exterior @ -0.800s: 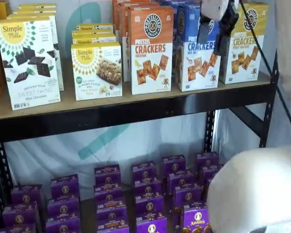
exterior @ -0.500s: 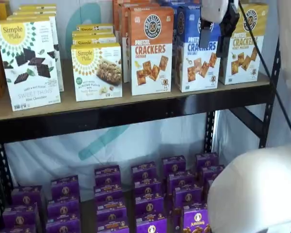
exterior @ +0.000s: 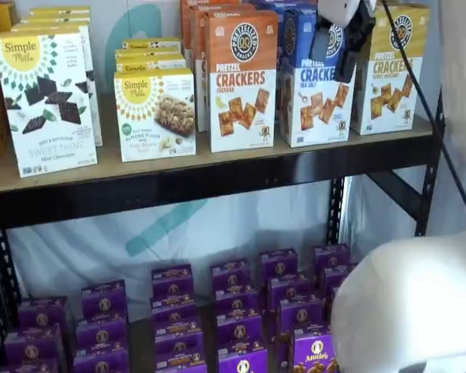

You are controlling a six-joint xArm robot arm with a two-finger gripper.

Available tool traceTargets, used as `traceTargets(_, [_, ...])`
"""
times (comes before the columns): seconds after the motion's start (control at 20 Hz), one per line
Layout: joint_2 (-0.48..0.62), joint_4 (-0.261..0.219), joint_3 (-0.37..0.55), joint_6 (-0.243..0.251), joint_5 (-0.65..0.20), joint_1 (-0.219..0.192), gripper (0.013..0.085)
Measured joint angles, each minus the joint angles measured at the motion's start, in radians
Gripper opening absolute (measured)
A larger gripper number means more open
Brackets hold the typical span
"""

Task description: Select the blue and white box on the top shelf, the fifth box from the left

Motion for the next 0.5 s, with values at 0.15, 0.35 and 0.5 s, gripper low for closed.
traceTargets(0.15, [0.007, 0.051, -0.019, -0.009, -0.017, -0.032, 0.0850])
traceTargets(0.35, [0.022, 0.080, -0.048, -0.011, -0.035, -0.048, 0.0850])
traceTargets(0.5, [0.036, 0.104, -0.072, -0.012, -0.043, -0.062, 0.0850])
